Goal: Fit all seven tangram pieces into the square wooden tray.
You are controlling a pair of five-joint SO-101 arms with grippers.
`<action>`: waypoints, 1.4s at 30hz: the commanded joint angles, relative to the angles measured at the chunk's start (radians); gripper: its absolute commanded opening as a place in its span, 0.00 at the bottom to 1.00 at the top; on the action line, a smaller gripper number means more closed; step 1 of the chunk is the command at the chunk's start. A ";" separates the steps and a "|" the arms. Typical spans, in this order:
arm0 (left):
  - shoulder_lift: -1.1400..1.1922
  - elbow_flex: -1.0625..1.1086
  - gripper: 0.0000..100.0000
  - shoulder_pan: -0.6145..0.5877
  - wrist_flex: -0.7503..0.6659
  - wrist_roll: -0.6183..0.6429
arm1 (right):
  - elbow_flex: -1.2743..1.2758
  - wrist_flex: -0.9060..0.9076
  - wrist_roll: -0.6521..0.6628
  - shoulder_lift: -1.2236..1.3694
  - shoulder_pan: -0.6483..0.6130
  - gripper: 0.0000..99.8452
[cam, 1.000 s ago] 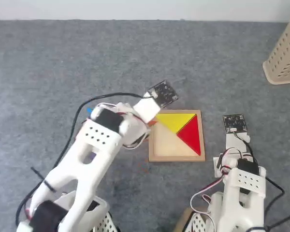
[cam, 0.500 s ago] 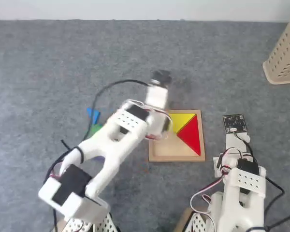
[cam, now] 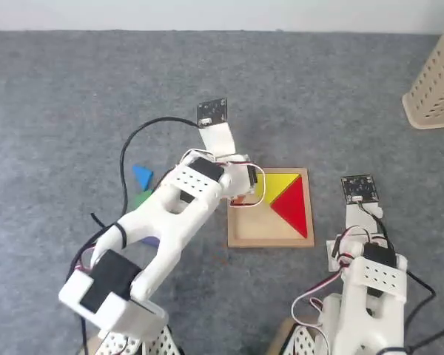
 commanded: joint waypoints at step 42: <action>-0.015 -0.008 0.34 -0.011 -0.021 0.008 | -0.005 -0.016 -0.002 0.007 -0.018 0.24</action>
